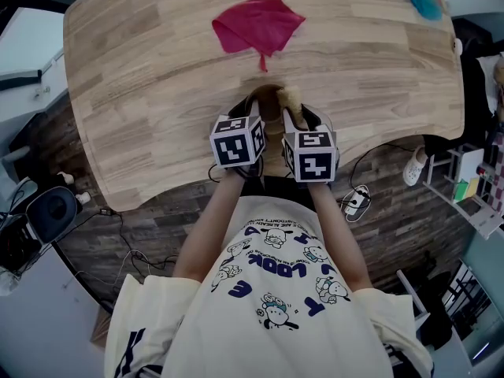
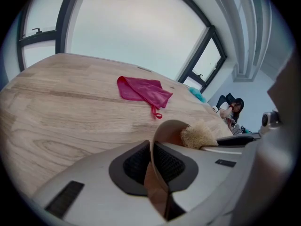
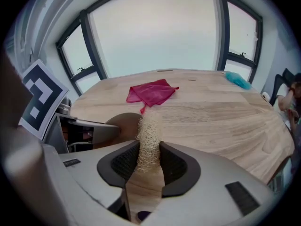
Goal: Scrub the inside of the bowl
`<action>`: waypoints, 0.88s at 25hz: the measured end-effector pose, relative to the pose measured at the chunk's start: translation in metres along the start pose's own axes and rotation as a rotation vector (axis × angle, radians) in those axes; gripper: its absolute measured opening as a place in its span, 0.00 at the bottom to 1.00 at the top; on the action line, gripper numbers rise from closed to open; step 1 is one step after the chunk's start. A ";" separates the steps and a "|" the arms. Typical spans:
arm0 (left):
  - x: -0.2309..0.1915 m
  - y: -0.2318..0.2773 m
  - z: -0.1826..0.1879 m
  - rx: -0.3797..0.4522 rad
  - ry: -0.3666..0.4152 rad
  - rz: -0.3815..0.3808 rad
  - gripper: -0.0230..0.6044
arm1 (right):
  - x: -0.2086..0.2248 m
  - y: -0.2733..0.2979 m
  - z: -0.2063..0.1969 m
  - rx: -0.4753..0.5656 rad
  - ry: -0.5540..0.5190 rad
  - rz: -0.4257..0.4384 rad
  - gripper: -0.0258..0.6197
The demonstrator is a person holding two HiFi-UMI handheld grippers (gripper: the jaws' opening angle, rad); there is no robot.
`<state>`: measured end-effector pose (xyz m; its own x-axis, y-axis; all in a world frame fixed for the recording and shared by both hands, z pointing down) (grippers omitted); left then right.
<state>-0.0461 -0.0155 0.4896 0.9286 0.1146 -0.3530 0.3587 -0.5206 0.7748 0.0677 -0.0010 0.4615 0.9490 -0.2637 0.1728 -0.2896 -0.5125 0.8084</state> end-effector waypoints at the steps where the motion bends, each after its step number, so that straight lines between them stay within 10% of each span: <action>1: 0.000 0.000 0.000 0.003 -0.010 0.004 0.12 | 0.000 0.000 -0.001 0.002 0.017 -0.007 0.23; 22: -0.004 -0.007 -0.006 -0.031 -0.020 0.074 0.11 | -0.010 -0.017 0.005 0.079 0.015 -0.098 0.23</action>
<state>-0.0521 -0.0070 0.4887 0.9507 0.0599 -0.3041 0.2922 -0.5004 0.8150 0.0627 0.0062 0.4428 0.9748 -0.1972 0.1045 -0.2041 -0.5983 0.7749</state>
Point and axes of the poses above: the fingertips, and each gripper's own axes: y forward along the fingers, x to its right, z out of its top, the point moved 3 cm from there along -y, backward along the fingers, and after that the axes turned 3 degrees about y, right-handed, at the moved point
